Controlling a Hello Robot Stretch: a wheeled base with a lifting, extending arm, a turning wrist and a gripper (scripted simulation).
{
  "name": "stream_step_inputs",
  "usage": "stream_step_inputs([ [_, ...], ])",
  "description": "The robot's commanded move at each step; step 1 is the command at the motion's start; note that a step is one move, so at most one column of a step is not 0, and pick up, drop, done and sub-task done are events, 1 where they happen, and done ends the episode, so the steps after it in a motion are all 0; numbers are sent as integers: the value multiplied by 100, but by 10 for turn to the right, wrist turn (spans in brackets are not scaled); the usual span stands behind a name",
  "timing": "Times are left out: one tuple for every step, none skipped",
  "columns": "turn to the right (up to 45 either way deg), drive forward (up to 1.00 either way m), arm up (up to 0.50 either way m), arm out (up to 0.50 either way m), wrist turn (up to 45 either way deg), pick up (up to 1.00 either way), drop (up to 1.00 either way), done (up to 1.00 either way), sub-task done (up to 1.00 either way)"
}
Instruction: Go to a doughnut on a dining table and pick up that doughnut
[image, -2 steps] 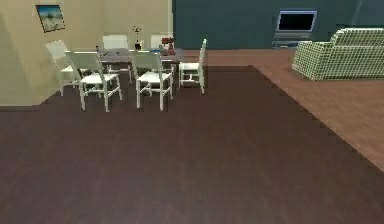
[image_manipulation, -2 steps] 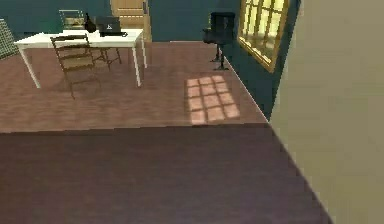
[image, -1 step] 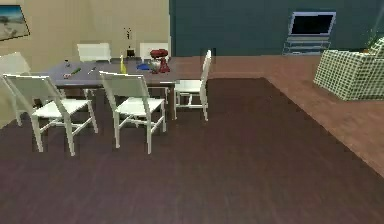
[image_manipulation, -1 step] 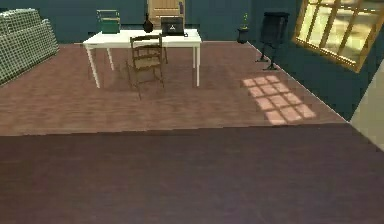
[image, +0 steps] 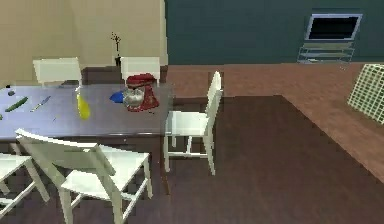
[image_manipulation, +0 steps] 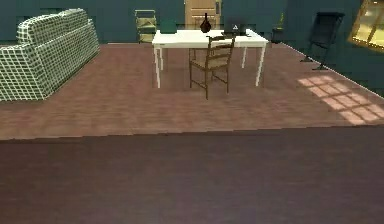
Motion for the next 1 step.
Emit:
stream_step_inputs([
  [0, 30, 0, 0, 0, 0, 0, 0, 0],
])
